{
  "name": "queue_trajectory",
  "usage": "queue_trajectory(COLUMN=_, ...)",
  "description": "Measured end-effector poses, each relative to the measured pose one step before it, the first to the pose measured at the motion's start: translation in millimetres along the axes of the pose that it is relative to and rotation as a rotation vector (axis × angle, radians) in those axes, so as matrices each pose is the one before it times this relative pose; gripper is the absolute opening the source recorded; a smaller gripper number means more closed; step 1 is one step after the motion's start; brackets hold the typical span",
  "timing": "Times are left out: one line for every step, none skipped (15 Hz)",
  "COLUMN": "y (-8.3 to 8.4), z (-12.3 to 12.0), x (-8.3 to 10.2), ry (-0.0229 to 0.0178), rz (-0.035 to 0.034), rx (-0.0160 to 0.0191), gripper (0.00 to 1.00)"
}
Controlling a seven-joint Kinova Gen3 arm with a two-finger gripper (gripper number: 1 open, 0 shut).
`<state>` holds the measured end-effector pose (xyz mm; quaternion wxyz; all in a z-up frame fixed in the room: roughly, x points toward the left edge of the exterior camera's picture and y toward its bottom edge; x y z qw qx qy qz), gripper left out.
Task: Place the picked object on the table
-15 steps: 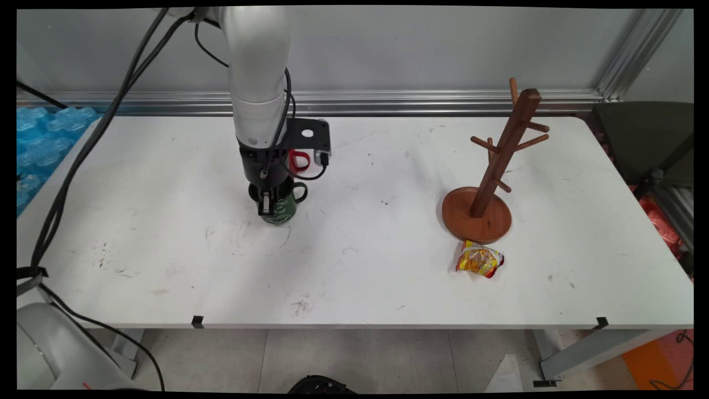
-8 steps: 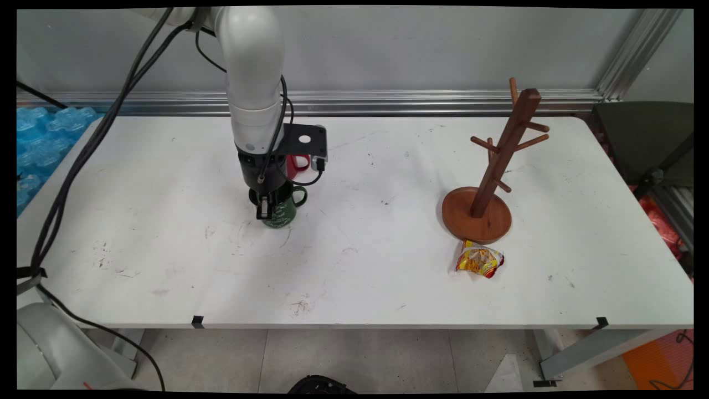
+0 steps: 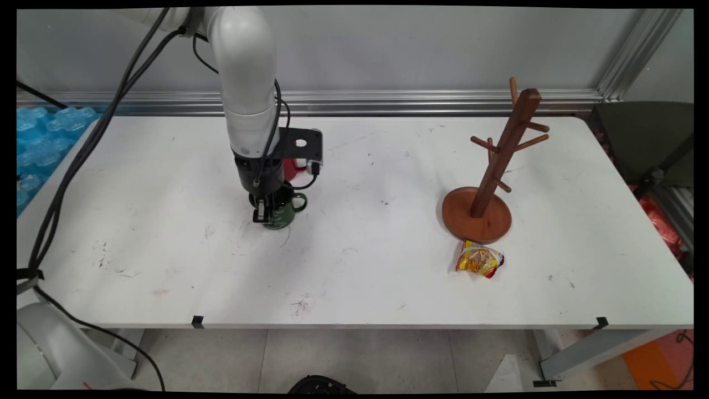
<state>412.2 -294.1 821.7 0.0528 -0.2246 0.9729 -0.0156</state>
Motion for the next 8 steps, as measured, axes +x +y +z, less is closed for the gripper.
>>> queue_trajectory(y=0.04, z=0.12, x=-0.95, ry=0.00024, rz=0.00163, rx=0.00039, gripper=1.00)
queue_trajectory(y=0.39, z=0.11, x=-1.25, ry=0.00082, rz=0.00237, rx=-0.00034, gripper=1.00)
queue_trajectory(y=0.28, z=0.02, x=-0.69, ry=0.00129, rz=0.00278, rx=-0.00101, gripper=1.00)
queue_trajectory(y=0.38, z=-0.27, x=-0.20, ry=0.00256, rz=0.00219, rx=-0.00075, gripper=1.00)
queue_trajectory(y=0.44, z=-0.57, x=-0.09, ry=0.00439, rz=0.00177, rx=-0.00039, gripper=1.00)
queue_trajectory(y=0.03, z=-1.10, x=0.51, ry=0.00586, rz=0.00215, rx=0.00047, gripper=1.00)
queue_trajectory(y=-0.25, z=-1.75, x=0.94, ry=0.00710, rz=0.00278, rx=0.00193, gripper=1.00)
queue_trajectory(y=-0.16, z=-2.45, x=0.61, ry=0.00863, rz=0.00224, rx=0.00210, gripper=1.00)
